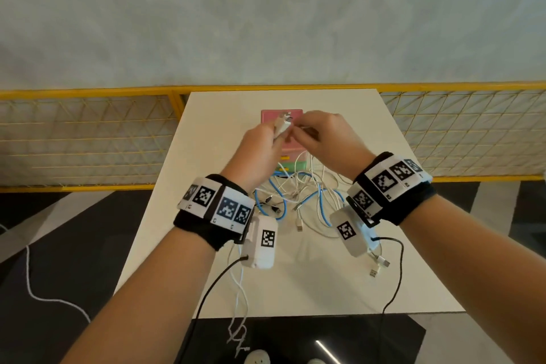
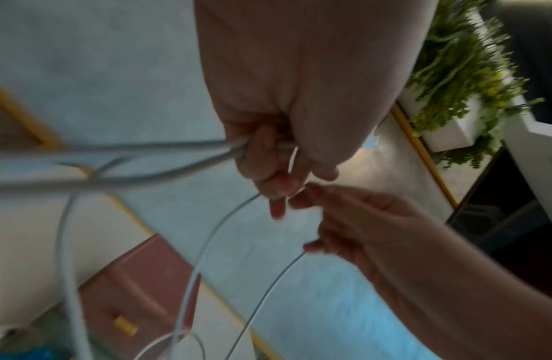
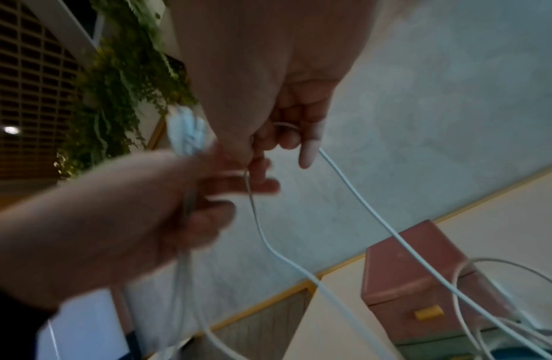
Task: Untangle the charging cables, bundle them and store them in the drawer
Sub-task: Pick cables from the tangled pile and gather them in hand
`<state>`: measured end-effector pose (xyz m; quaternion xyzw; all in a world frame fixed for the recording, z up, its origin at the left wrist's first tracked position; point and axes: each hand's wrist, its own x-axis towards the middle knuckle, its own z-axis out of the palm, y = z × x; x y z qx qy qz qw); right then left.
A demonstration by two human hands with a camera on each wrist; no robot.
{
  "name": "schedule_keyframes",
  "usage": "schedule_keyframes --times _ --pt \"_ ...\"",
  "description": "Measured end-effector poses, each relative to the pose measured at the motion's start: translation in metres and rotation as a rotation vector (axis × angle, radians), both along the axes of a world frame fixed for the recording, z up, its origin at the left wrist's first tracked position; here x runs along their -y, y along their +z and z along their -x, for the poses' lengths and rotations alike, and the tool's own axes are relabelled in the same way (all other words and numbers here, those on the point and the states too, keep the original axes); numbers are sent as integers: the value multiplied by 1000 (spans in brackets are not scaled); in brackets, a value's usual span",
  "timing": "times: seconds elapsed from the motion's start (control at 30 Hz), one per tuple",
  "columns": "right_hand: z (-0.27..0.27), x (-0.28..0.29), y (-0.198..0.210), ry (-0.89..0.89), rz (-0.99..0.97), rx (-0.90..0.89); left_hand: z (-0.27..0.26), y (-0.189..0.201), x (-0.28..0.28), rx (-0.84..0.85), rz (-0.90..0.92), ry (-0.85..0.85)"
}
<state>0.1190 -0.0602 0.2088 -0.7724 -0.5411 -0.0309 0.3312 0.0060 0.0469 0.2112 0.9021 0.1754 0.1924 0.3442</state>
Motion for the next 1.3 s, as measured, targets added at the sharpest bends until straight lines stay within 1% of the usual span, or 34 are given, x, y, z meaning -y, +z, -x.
schedule_keyframes --times 0.07,0.13,0.2,0.23,0.33,0.37,0.4,0.43,0.5,0.57,0.6,0.67,0.77,0.8,0.83,0.87,0.93,1.03,1.2,1.23,1.3 --pt "-3 1 -1 100 -64 -137 0 0 -2 -56 29 -8" --pt "-7 2 -10 149 -78 -289 1 6 -4 -27 7 8" --pt "-8 3 -25 127 -61 -395 4 16 -8 102 43 73" --pt "-9 4 -35 100 -29 -418 5 21 -12 188 73 108" --pt "-17 12 -67 58 102 -414 11 34 -32 441 143 224" --pt "-20 15 -75 51 121 -410 14 37 -38 487 158 256" --pt "-24 16 -80 38 131 -407 17 39 -43 492 139 281" --pt "-26 17 -82 25 136 -409 19 39 -48 457 78 302" --pt "-26 16 -75 12 132 -404 23 34 -53 350 -122 329" --pt "-25 12 -61 28 107 -361 26 30 -48 325 -316 288" --pt "-23 9 -53 42 99 -330 26 29 -41 318 -376 240" --pt "-20 2 -38 67 88 -265 23 28 -23 243 -391 126" --pt "-15 -6 -17 98 -10 -230 14 19 -8 -59 -348 28" --pt "-15 -7 -12 112 -65 -221 12 16 -7 -119 -311 14" --pt "-15 -8 -8 121 -104 -204 11 14 -8 -123 -256 3" --pt "-15 -8 -7 120 -119 -209 11 14 -9 -84 -201 5" --pt "-17 -8 -12 107 -97 -275 11 16 -12 47 -146 53" --pt "-22 -10 -34 75 13 -320 12 22 -15 273 -100 129" --pt "-39 -8 -78 2 205 -340 19 42 -29 597 77 276" --pt "-42 -7 -84 -19 226 -346 22 46 -34 635 77 291" --pt "-46 -5 -91 -47 251 -349 28 50 -41 611 38 302"
